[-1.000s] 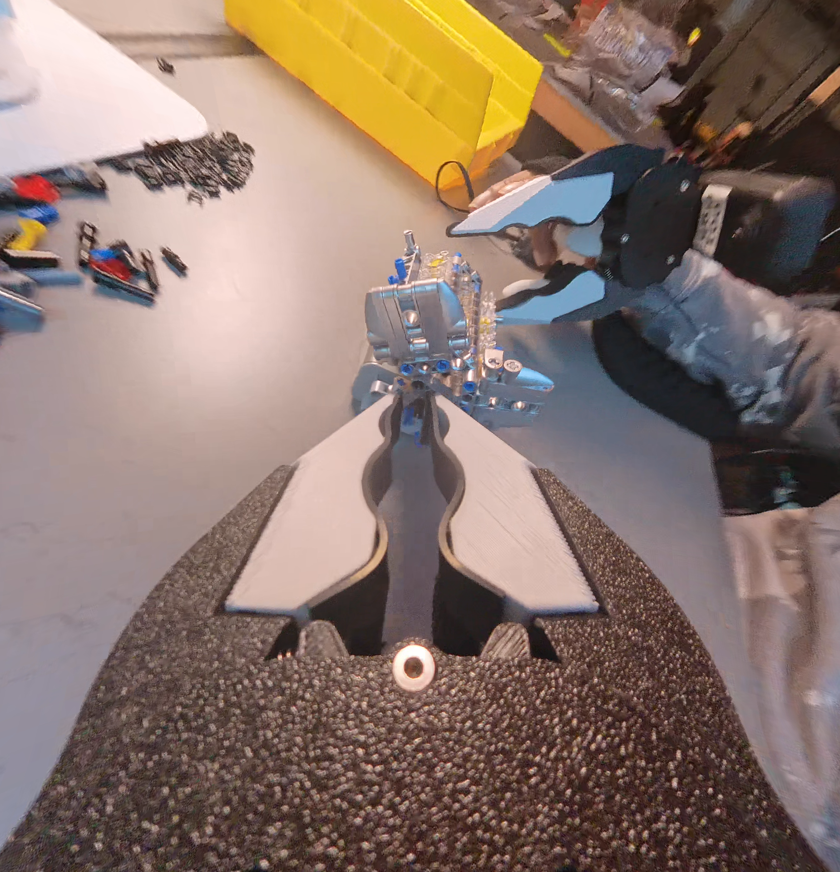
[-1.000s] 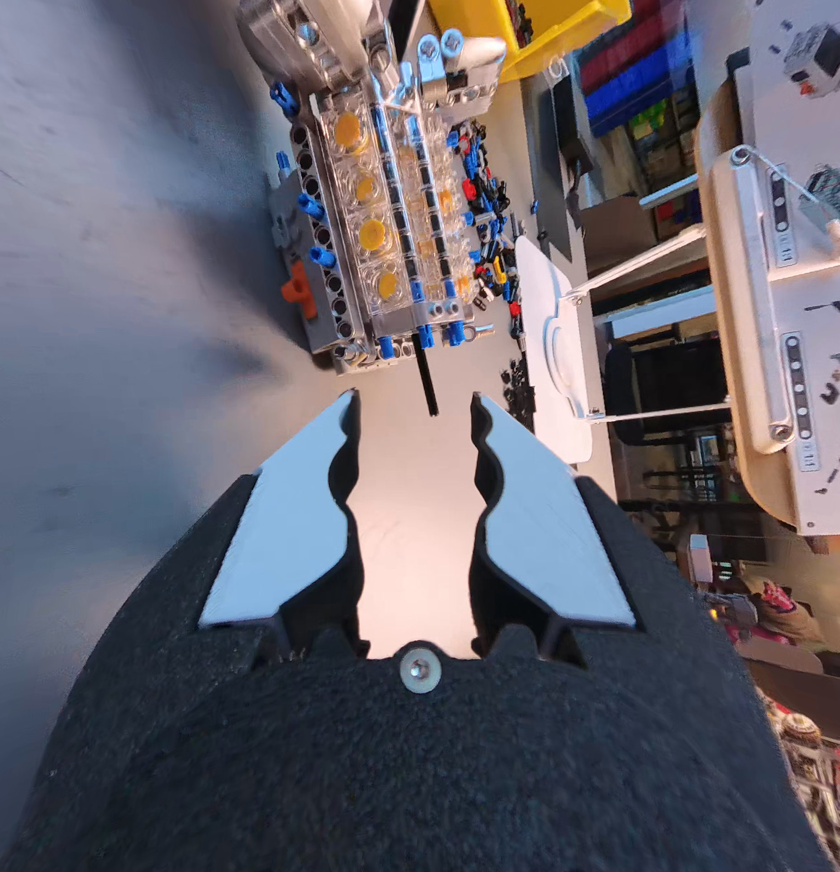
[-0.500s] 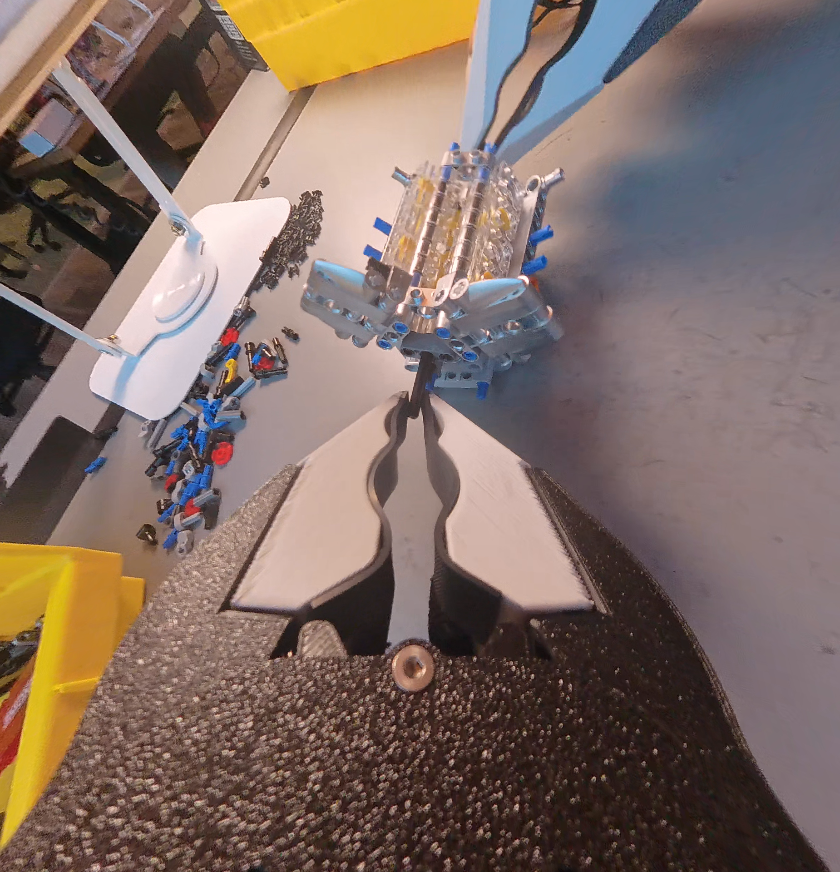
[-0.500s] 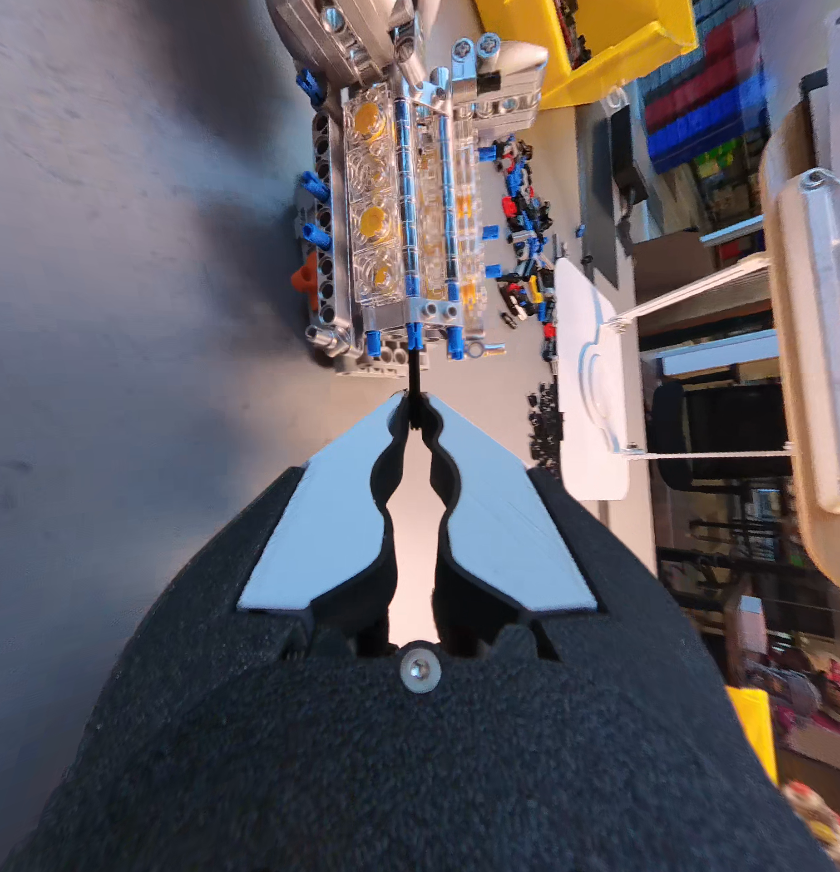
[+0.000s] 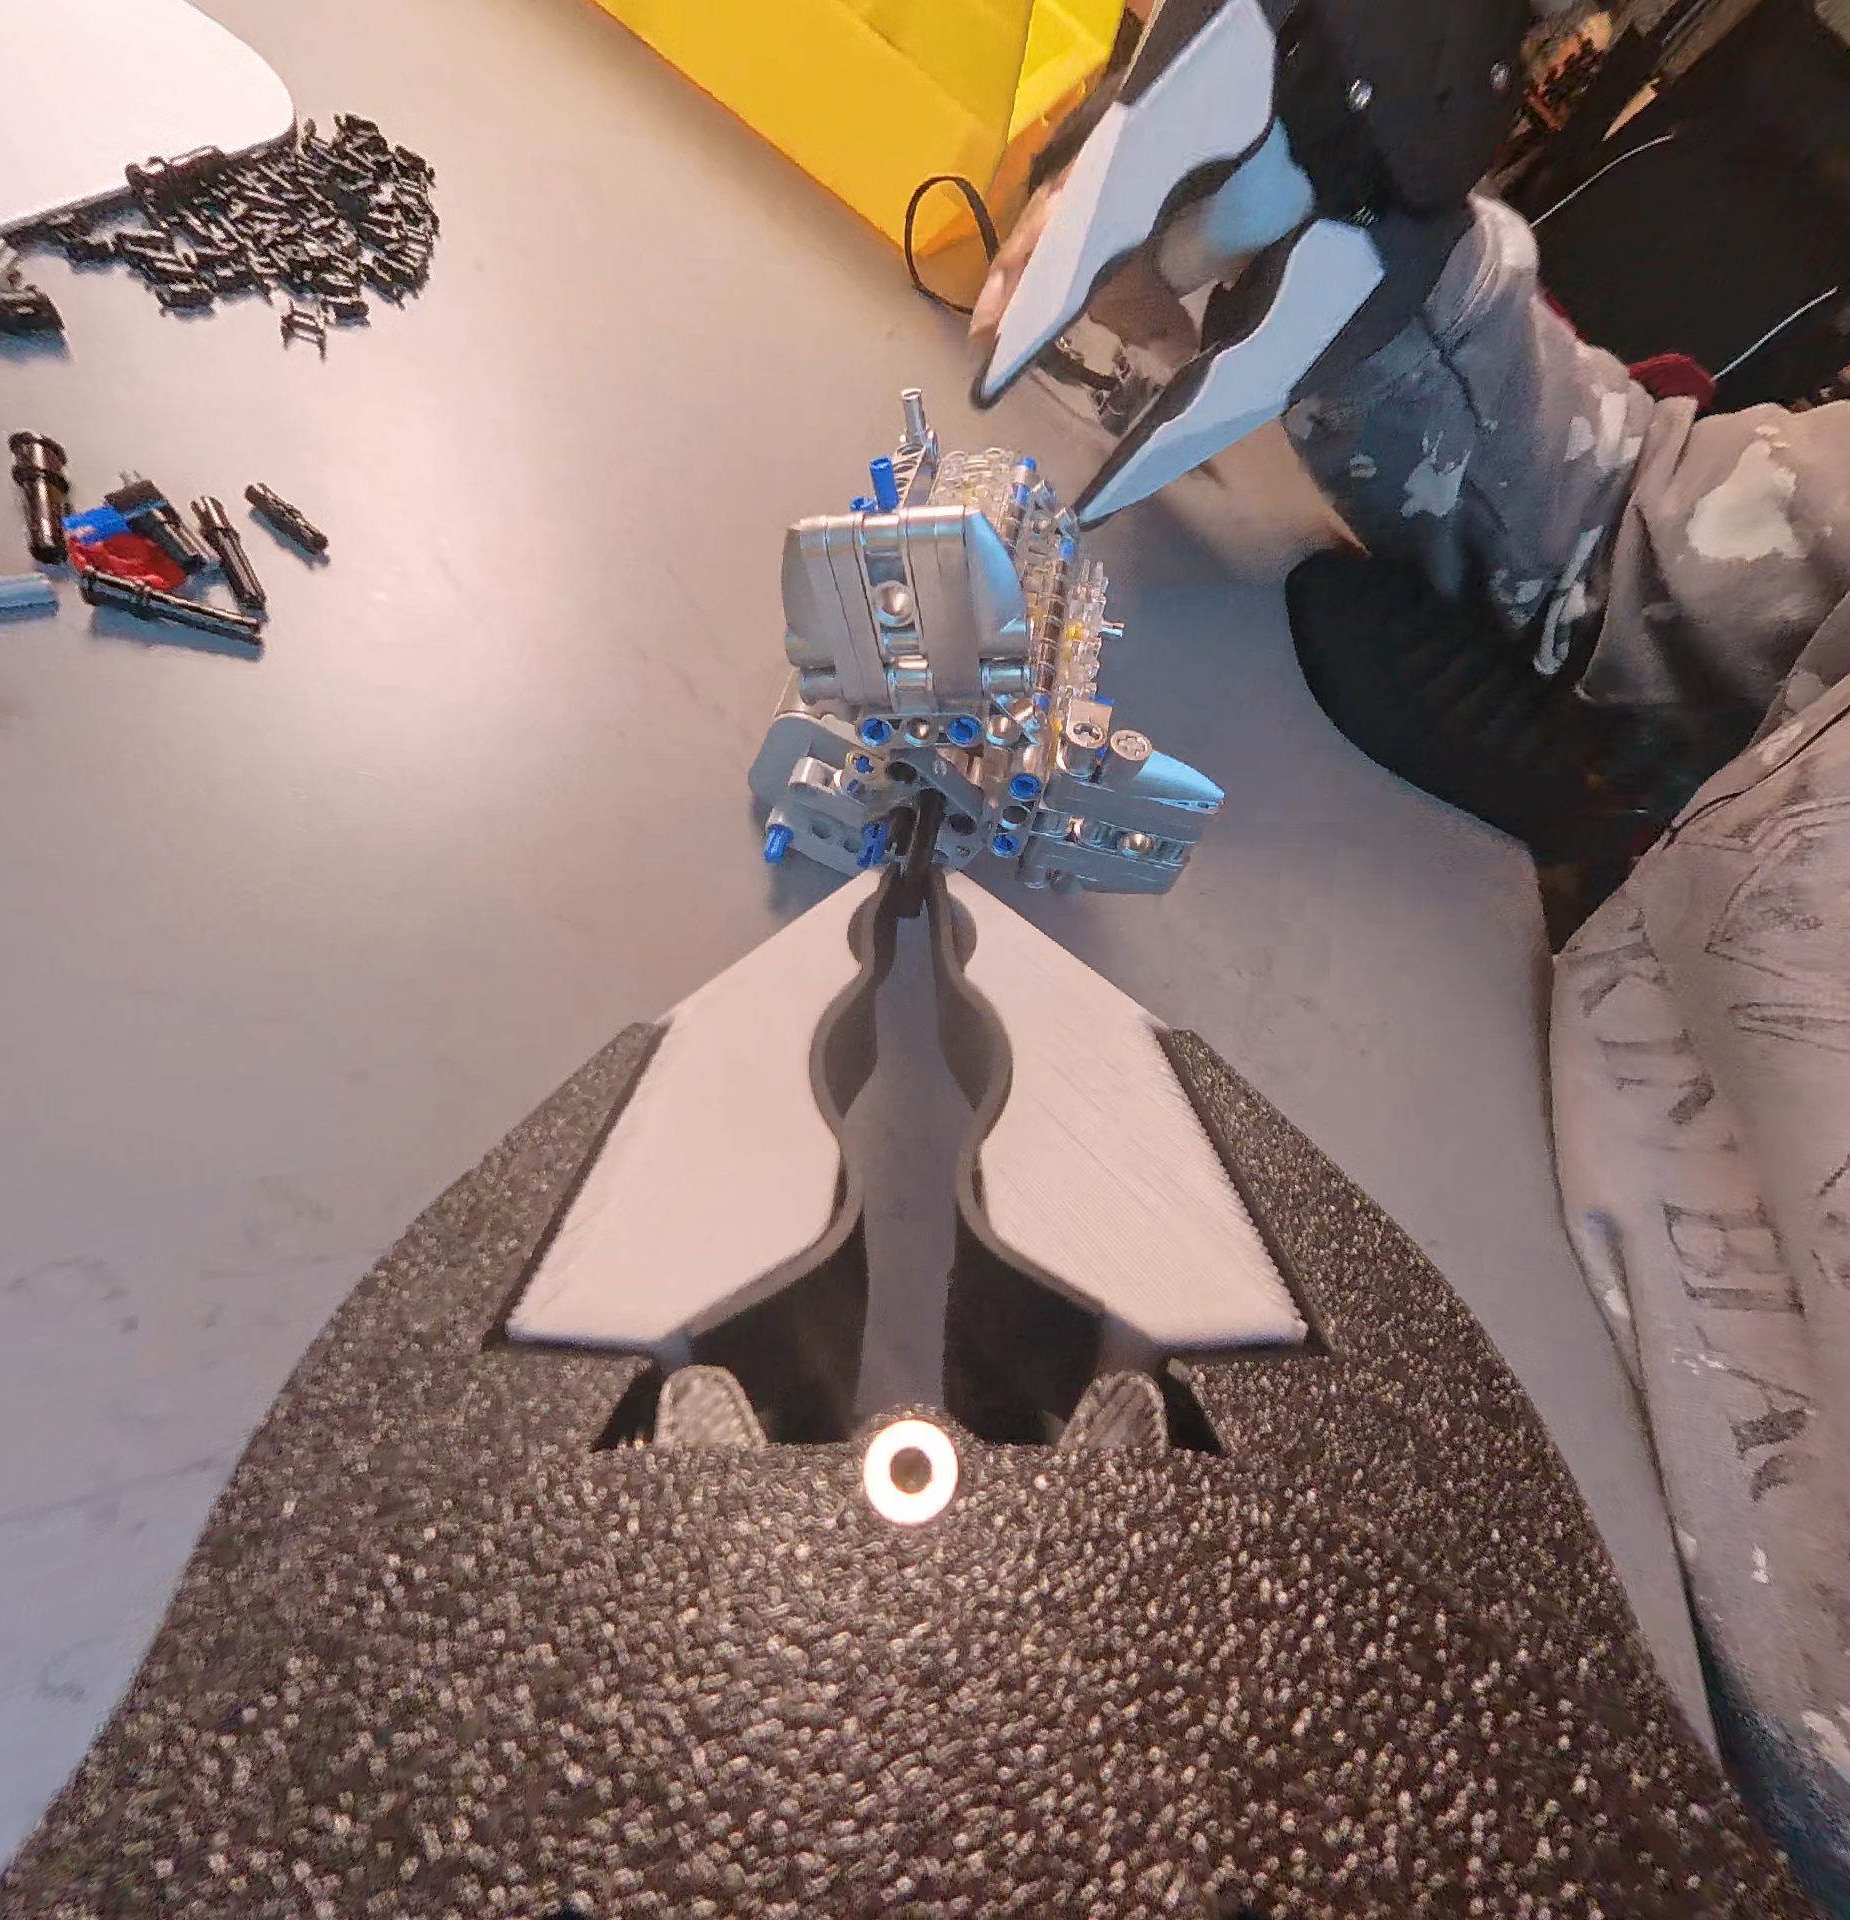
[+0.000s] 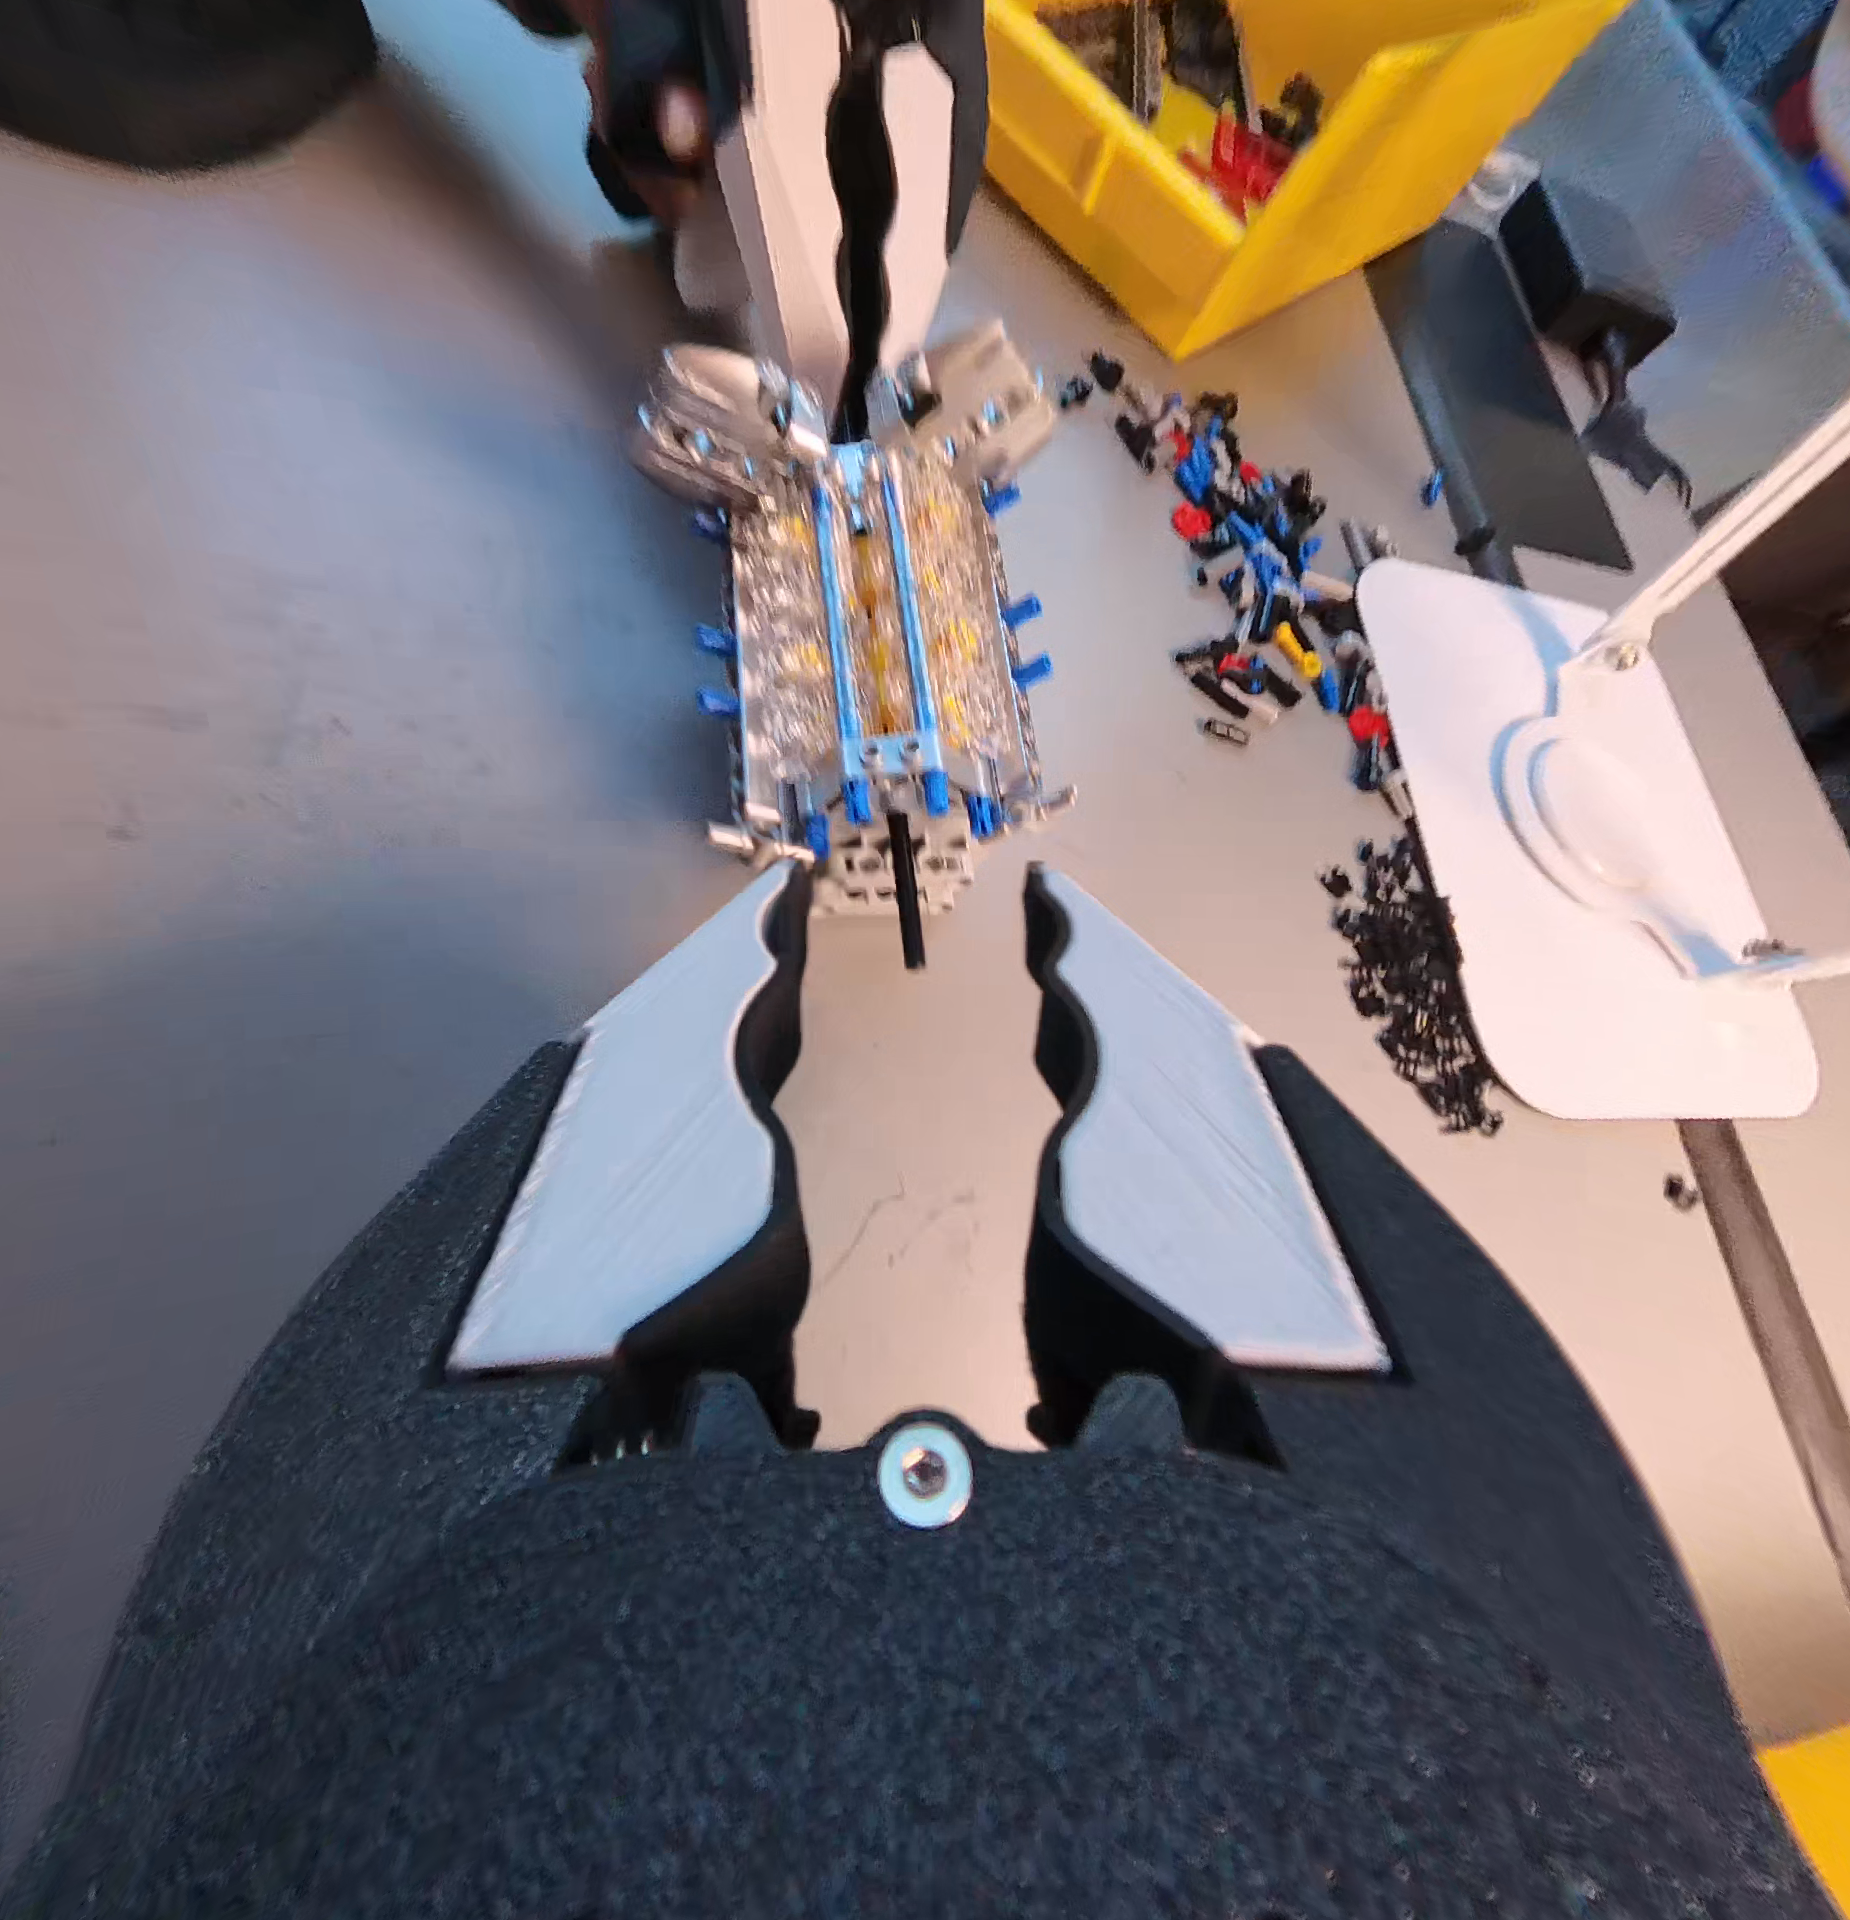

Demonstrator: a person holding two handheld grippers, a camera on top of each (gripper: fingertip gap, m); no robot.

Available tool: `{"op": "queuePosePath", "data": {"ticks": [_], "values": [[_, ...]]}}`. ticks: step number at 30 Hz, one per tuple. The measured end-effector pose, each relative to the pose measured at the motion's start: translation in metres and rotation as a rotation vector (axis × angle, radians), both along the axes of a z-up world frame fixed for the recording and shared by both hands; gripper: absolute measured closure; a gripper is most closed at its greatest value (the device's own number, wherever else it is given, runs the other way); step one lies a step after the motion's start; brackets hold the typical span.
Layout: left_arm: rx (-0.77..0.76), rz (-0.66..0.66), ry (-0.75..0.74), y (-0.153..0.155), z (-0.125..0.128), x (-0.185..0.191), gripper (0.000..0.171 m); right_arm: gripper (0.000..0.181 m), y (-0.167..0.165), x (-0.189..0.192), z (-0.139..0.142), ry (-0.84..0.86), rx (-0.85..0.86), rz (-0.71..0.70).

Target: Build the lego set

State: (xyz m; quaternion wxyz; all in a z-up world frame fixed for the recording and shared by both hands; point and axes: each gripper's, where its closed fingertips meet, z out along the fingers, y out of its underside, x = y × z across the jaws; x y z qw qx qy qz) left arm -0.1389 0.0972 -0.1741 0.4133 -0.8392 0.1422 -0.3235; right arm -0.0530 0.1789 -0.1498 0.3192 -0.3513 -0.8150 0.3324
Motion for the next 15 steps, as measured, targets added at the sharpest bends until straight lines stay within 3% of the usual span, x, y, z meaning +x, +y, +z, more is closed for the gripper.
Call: {"op": "queuePosePath", "data": {"ticks": [2, 5, 8, 15], "values": [[0.05, 0.008, 0.073, 0.0, 0.001, -0.002, 0.167, 0.122, -0.019, -0.005, 0.013, 0.051, 0.029, 0.037], [0.166, 0.012, 0.248, 0.001, 0.007, -0.005, 0.154, 0.1, -0.043, -0.023, 0.0, 0.076, 0.211, 0.072], [0.245, 0.031, 0.396, 0.002, 0.009, -0.007, 0.154, 0.105, -0.038, -0.039, -0.019, 0.066, 0.418, 0.064], [0.242, 0.07, 0.435, 0.001, 0.003, -0.008, 0.158, 0.118, -0.036, -0.039, -0.025, -0.108, 0.339, 0.113]]}}
